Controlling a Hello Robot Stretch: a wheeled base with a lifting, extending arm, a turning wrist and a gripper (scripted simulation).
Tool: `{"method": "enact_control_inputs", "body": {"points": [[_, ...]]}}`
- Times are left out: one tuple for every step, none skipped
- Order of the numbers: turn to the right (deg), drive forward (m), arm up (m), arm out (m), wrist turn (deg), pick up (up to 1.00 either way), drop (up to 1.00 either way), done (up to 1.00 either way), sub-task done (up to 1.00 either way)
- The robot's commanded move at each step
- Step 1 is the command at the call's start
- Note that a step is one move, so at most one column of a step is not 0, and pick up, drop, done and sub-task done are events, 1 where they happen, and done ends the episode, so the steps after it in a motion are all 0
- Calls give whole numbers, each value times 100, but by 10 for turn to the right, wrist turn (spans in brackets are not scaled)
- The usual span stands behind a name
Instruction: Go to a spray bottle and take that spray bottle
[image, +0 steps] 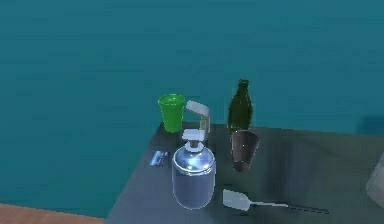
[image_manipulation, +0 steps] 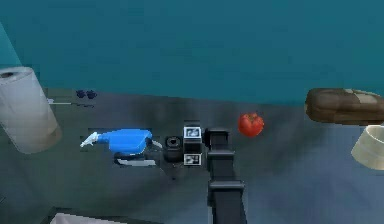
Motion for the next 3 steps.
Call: {"method": "enact_control_inputs", "body": {"points": [[0, 0, 0, 0, 0, 100, 0, 0, 0], [0, 0, 10, 0, 0, 0, 0, 0, 0], [0, 0, 0, 0, 0, 0, 0, 100, 0]]}}
